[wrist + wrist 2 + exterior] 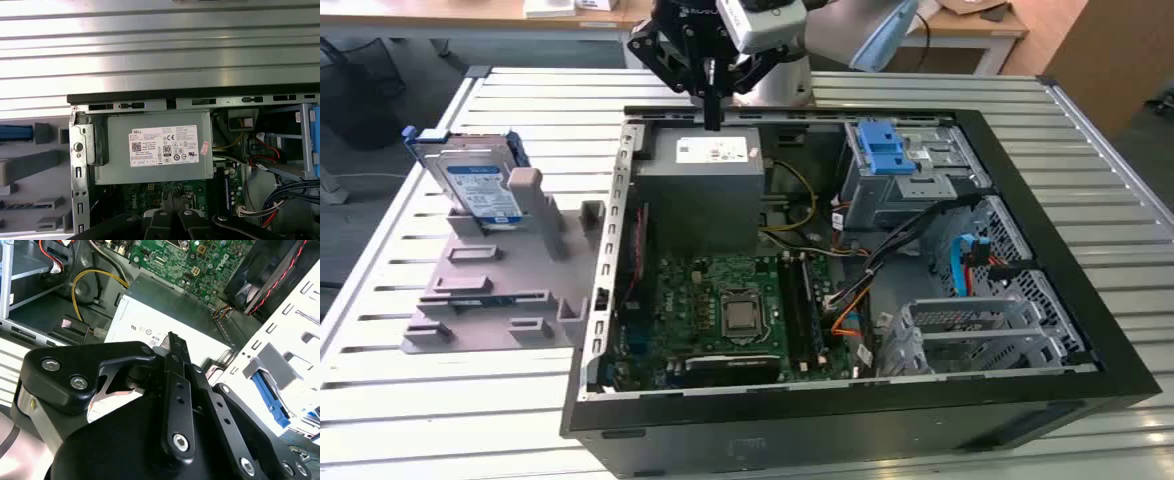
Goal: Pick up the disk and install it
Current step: 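Reach for the disk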
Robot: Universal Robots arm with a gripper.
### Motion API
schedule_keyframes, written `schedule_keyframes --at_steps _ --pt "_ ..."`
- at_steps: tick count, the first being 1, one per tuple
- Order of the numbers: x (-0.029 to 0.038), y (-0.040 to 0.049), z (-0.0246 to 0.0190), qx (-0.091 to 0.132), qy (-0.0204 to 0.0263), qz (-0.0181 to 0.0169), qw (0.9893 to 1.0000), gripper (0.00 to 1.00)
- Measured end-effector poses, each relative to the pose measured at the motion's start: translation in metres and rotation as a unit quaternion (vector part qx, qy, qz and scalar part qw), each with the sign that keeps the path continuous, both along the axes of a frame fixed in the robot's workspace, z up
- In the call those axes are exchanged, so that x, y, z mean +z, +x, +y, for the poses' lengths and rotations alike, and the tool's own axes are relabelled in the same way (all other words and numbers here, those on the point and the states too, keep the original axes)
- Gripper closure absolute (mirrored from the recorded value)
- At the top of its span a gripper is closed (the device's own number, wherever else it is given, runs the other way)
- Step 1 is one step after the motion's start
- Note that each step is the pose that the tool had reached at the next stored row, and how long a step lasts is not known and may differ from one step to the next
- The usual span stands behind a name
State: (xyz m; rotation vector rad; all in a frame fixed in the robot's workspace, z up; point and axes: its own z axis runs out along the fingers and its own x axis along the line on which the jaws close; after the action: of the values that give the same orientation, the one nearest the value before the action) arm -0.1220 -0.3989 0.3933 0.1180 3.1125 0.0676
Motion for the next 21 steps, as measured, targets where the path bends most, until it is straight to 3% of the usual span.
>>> schedule_keyframes --at_steps 21 --pt "0.0 -0.0041 0.0 0.0 0.0 0.0 1.0 0.89"
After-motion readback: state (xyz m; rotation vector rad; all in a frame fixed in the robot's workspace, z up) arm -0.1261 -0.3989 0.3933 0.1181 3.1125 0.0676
